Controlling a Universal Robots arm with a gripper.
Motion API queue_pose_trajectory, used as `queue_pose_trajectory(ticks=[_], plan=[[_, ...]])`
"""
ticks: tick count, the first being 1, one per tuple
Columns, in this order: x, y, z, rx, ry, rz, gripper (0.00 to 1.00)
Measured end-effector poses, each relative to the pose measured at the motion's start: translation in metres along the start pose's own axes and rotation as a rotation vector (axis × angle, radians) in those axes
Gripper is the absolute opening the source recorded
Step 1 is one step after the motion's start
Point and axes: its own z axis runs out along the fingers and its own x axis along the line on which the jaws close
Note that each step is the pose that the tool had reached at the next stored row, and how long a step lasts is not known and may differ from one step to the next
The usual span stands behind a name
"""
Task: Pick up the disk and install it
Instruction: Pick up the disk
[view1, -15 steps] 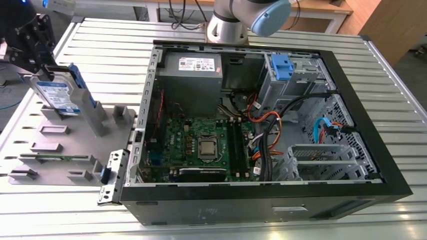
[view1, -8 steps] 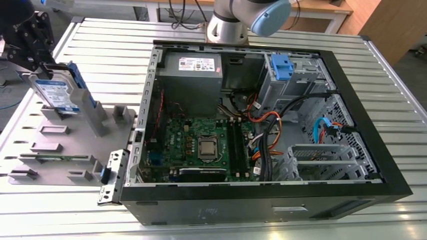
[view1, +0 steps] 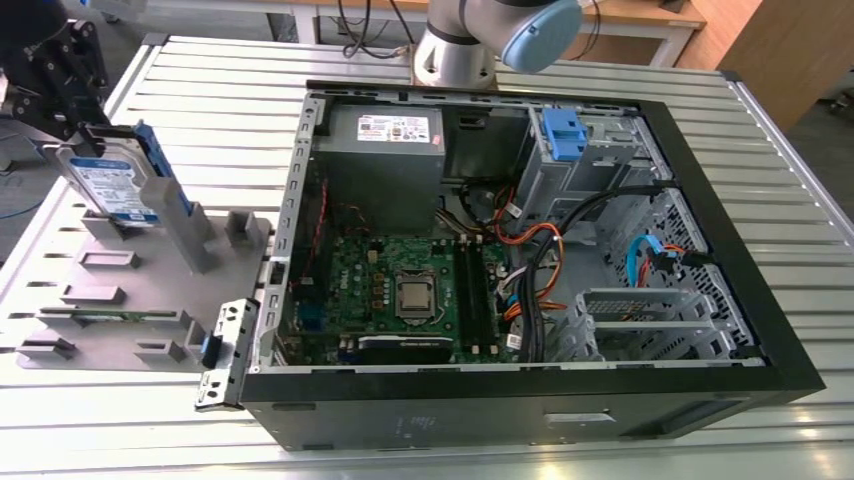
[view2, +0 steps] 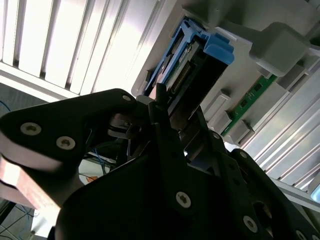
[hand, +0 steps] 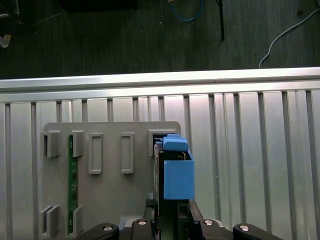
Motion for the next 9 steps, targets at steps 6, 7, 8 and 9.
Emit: queue_pose_trajectory(ticks=[6, 7, 8, 9], plan=[[-0.0001, 0.0, -0.0023, -0.0001, 0.0, 0.0, 0.35], [-0.0001, 0.0001, -0.0031, -0.0001, 0.0, 0.0, 0.35], [-0.0001, 0.0001, -0.0042, -0.0001, 0.0001, 0.0, 0.35], [-0.0002, 0.0001, -0.0051, -0.0001, 0.0001, 0.0, 0.35]])
